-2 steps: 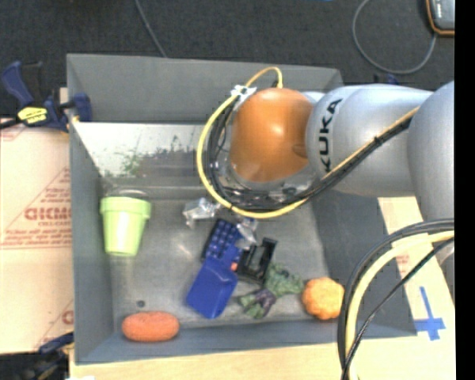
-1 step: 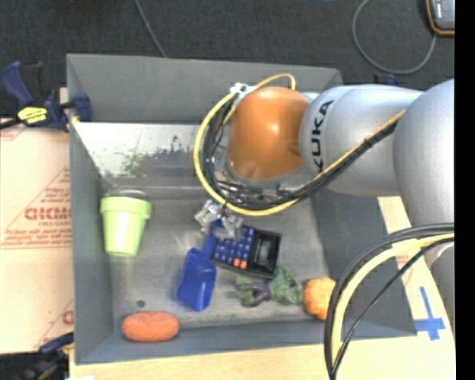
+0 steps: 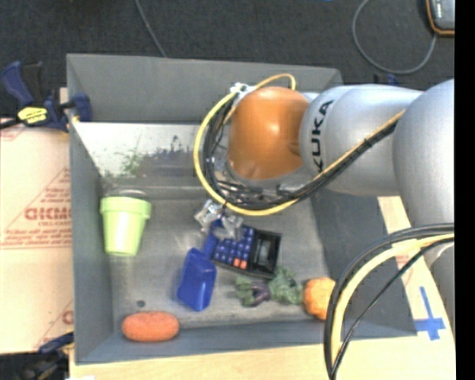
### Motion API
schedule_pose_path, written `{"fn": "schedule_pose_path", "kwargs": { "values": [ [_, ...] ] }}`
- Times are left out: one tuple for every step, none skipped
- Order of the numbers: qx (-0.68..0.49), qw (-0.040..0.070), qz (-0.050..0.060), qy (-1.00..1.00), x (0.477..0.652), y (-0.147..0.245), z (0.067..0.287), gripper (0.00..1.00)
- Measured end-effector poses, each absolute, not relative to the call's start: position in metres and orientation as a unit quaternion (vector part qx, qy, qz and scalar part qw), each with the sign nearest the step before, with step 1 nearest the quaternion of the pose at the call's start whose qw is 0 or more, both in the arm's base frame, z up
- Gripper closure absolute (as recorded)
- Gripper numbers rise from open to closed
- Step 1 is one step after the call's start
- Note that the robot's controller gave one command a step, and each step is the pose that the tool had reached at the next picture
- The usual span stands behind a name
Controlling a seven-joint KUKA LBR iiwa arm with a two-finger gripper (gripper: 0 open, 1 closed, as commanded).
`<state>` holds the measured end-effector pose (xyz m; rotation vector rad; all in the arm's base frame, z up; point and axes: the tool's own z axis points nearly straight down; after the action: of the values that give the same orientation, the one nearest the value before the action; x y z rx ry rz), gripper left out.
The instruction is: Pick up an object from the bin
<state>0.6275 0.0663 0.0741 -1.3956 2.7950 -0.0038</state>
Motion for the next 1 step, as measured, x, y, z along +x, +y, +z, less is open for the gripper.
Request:
{"fn": "schedule_pose_path", "kwargs": {
  "values": [
    [-0.446,0.009,-0.001,0.895,0.6271,0.0661,0.0815,1.0]
  ]
}}
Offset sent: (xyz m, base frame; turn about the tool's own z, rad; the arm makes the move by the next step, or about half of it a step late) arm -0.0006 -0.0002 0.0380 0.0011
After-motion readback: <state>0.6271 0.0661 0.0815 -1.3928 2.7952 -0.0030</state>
